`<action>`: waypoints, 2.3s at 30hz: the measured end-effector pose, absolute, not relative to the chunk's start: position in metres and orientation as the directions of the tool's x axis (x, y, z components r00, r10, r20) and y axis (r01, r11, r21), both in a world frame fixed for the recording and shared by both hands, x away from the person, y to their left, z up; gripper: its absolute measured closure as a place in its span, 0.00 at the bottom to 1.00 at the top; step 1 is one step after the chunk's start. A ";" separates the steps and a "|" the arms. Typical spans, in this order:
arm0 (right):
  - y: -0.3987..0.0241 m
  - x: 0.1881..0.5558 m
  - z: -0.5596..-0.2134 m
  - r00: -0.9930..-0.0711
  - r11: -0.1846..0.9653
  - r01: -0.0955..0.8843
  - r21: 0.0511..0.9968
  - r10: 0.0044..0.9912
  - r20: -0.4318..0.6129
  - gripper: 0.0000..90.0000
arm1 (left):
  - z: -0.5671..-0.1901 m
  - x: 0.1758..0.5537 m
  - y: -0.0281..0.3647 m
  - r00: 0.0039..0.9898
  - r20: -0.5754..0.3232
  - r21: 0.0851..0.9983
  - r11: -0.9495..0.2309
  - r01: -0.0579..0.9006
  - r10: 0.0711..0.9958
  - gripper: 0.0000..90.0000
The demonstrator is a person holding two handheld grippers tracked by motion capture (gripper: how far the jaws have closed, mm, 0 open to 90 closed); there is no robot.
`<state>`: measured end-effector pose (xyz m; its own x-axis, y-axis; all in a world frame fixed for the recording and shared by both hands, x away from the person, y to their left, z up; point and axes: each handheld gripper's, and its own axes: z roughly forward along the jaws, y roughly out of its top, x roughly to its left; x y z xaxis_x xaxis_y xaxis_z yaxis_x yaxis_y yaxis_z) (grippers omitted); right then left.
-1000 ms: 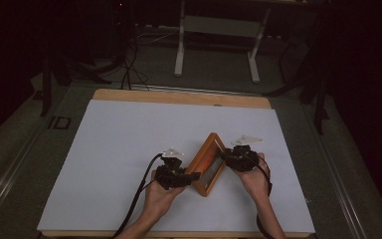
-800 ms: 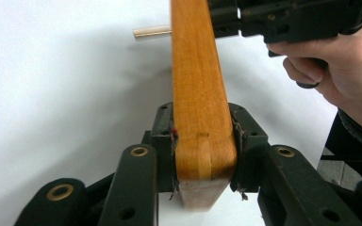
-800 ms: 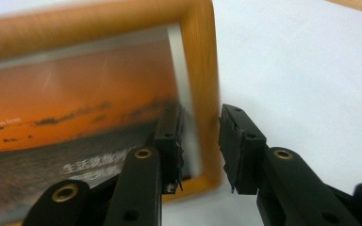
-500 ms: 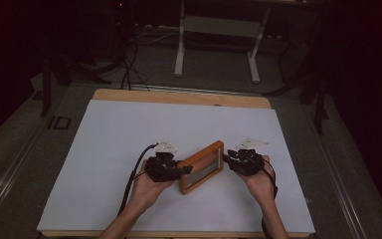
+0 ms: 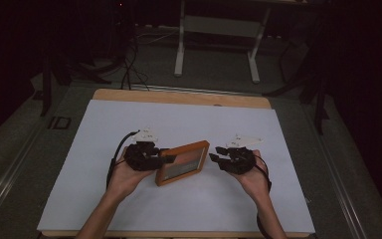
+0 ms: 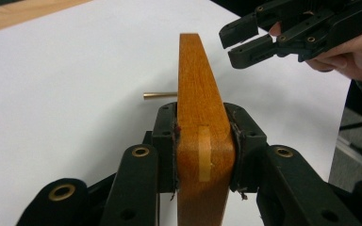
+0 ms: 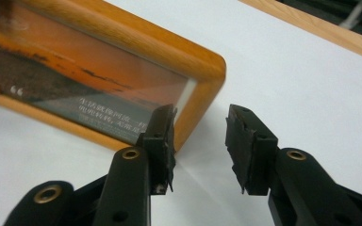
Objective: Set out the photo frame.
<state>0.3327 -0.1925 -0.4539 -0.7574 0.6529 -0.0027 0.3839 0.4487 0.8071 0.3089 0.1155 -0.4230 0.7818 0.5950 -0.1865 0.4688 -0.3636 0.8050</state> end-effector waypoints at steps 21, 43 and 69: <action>-0.143 0.353 -0.433 -0.914 0.514 0.205 0.833 0.404 -0.024 0.32 | -0.413 0.326 0.107 0.866 -0.144 0.812 -0.443 0.380 0.479 0.76; -0.144 0.350 -0.431 -0.977 0.621 0.106 0.777 0.211 -0.035 0.68 | -0.419 0.330 0.113 0.870 -0.214 0.846 -0.360 0.392 0.444 0.61; -0.187 0.334 -0.439 -0.954 0.564 0.116 0.818 0.293 -0.066 0.77 | -0.457 0.331 0.130 0.773 -0.256 0.880 -0.191 0.436 0.581 0.34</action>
<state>0.3338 -0.1870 -0.4387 -0.9539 0.2929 -0.0663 0.1163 0.5638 0.8177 0.3310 0.1303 -0.4571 0.7727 0.5807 -0.2563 0.4356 -0.1915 0.8795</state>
